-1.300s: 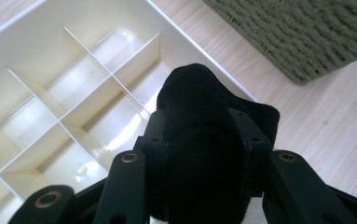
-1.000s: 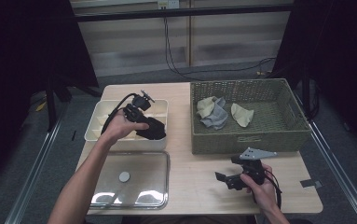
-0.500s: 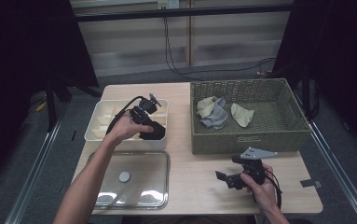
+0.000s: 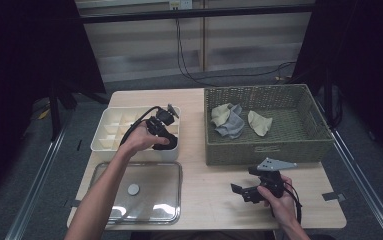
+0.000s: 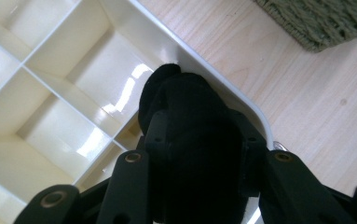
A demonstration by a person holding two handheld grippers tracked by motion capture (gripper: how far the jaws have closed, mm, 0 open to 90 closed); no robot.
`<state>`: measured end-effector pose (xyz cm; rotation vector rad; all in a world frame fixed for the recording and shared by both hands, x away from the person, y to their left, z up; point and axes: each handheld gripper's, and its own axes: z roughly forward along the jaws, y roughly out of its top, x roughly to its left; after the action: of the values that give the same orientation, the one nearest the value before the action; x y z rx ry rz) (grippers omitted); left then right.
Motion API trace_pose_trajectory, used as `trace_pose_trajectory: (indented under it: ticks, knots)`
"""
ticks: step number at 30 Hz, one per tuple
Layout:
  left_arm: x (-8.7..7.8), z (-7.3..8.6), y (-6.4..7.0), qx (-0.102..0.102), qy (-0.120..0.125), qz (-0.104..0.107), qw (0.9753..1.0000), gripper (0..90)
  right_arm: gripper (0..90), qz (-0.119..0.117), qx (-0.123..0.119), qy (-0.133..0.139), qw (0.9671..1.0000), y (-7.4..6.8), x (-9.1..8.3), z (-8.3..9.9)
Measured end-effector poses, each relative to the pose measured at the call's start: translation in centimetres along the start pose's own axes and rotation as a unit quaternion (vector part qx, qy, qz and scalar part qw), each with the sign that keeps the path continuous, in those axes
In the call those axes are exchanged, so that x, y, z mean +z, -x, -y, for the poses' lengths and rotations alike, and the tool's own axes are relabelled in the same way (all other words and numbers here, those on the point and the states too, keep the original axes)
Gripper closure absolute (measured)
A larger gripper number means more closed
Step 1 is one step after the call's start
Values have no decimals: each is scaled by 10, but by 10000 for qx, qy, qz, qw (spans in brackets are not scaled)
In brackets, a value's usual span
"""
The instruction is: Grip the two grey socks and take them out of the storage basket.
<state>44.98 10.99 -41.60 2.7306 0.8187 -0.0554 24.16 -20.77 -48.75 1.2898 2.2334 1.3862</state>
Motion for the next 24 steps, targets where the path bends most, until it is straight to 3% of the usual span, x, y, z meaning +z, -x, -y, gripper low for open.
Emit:
trace_pose_trajectory:
  ticks: [1,10,12,18,24]
  knots:
    - [3,0,-1,-95,14,51,9999,656,47,-7,-13,-4,10000,0,0,0]
    - [18,-2,-2,-13,-206,28,9998,664,45,-16,-23,-8,10000,-1,0,0]
    - [21,-2,-2,-117,-230,43,9997,665,45,-9,-18,-15,10000,-1,0,0]
    - [28,-3,-5,-172,-329,107,9993,667,45,0,-18,-17,10000,-1,-1,1]
    - [30,-4,-1,-127,-363,-78,9992,660,45,-30,-37,-32,10000,-2,0,0]
